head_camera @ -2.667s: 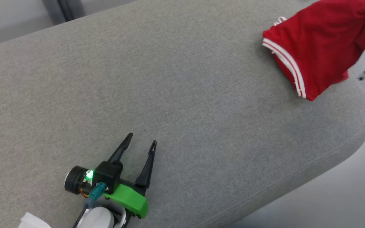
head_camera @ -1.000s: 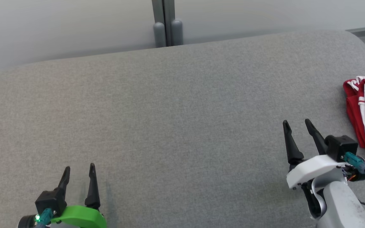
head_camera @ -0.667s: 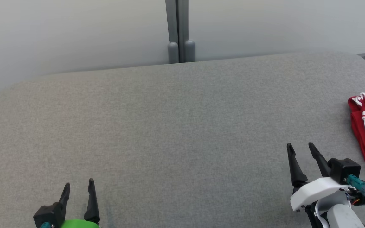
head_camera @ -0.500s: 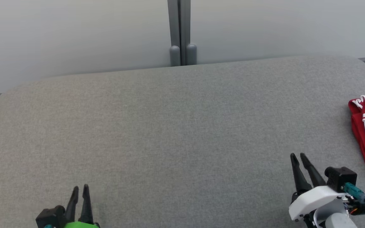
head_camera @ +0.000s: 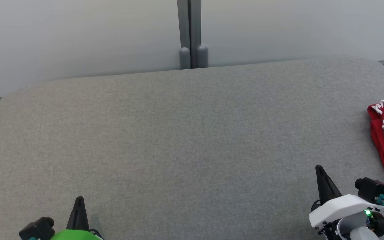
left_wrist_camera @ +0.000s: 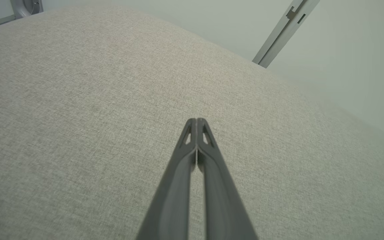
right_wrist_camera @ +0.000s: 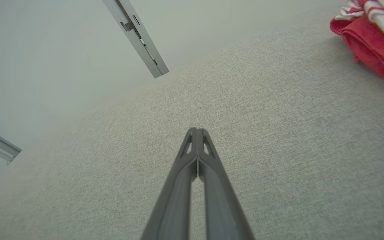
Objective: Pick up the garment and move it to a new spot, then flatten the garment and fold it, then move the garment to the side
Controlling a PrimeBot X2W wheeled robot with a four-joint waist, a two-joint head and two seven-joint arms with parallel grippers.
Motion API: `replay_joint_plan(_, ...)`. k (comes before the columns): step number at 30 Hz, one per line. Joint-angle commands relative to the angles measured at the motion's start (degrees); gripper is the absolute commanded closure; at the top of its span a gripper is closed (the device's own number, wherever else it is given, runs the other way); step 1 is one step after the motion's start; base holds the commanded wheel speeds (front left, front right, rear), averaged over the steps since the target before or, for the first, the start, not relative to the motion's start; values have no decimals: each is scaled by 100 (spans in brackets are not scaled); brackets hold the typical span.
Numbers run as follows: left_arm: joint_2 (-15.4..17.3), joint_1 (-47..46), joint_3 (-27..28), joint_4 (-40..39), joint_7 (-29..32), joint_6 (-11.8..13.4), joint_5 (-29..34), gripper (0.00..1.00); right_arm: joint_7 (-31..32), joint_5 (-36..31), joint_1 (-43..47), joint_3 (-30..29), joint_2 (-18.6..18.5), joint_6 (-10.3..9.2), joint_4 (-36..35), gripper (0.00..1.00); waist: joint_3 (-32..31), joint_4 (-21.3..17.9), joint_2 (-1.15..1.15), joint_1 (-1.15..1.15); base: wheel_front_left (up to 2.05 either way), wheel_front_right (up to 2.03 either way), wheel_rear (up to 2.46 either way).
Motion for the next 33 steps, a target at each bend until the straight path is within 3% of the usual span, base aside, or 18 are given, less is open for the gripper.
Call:
replay_joint_plan(1, 26, -179, 44, -132, 48, -3, -238, 100, 51, 248, -84, -30, -31, -1, -139, 100, 1, 2, 0, 0, 0, 0, 0)
replay_joint_plan(33, 43, -415, 213, -560, 719, 53, -2710, 100, 720, 2796, -85, -141, -55, -3, -517, 100, 14, 51, 0, 0, 0, 0, 0)
